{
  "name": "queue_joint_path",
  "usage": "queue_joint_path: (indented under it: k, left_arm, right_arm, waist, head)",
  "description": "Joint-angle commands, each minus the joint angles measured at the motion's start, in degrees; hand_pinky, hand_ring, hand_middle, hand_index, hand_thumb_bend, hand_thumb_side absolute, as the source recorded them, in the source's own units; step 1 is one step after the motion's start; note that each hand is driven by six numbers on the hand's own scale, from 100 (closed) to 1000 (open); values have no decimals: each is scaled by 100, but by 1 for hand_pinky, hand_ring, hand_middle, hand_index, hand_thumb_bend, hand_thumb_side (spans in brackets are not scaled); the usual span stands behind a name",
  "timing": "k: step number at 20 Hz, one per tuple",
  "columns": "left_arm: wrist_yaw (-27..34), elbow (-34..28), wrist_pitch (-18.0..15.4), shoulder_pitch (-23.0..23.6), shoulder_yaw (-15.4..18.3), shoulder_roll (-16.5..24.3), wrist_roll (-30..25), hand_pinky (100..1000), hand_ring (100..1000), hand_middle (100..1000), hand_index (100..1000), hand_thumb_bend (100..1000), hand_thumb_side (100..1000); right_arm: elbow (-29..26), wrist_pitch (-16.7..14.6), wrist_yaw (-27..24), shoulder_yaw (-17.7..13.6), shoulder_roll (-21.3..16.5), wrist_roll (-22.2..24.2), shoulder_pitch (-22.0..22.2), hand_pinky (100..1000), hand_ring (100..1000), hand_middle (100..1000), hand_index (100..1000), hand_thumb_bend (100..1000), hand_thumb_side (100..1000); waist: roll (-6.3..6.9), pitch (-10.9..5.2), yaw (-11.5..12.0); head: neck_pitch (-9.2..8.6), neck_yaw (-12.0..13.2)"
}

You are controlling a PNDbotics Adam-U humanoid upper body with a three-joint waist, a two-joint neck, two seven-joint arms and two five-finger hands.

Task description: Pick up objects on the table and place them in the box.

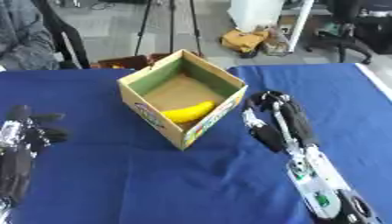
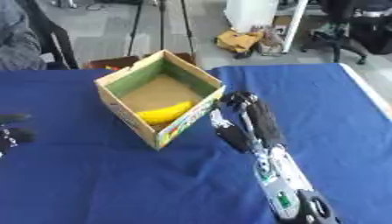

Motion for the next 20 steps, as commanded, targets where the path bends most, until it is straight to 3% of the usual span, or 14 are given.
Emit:
queue_joint_path:
  k: [1,9,13,20]
  left_arm:
    - [-7,-82,-5,3,31,70,14,710,638,713,693,277,1000]
    - [4,-47,-2,72,-20,33,-56,710,638,712,692,275,1000]
    - [12,-43,-10,81,-19,35,-61,709,637,712,693,275,1000]
    - [15,-32,-15,105,-19,24,-71,709,637,713,693,273,1000]
  right_arm:
    - [-537,267,-295,-66,51,-96,226,572,514,528,698,100,985]
    - [-1586,680,-962,81,56,-310,1242,567,503,517,684,100,989]
    - [-1774,756,-1290,93,53,-341,1362,566,500,513,676,100,992]
    - [-1752,629,-1858,47,6,-420,1376,565,497,510,667,100,989]
  waist:
    - [31,-110,2]
    - [9,-188,21]
    - [-5,-212,19]
    - [-14,-222,18]
  head:
    - [132,94]
    - [281,37]
    - [283,5]
    - [281,-15]
